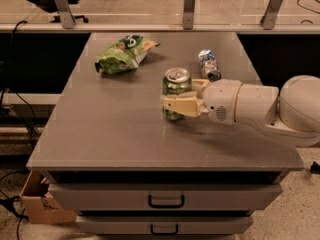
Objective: Place green can upright
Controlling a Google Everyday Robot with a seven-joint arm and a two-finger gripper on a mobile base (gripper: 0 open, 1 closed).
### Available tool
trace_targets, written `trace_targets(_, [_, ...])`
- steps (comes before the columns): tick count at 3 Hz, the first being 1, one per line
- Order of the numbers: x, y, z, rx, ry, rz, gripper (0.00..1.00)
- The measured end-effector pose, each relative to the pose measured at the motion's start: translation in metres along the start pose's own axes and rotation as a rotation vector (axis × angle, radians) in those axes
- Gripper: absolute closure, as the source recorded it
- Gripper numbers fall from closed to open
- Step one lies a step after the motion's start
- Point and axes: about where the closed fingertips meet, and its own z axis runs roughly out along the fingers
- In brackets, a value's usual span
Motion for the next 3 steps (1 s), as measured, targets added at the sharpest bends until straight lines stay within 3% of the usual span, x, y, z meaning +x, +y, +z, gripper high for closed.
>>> trace_targets(2, [0.0089, 0.0020, 0.0078, 0.022, -0.013, 0.002, 1.00])
trace_targets(3, [0.0078, 0.0036, 0.0093, 0.019, -0.012, -0.001, 0.83])
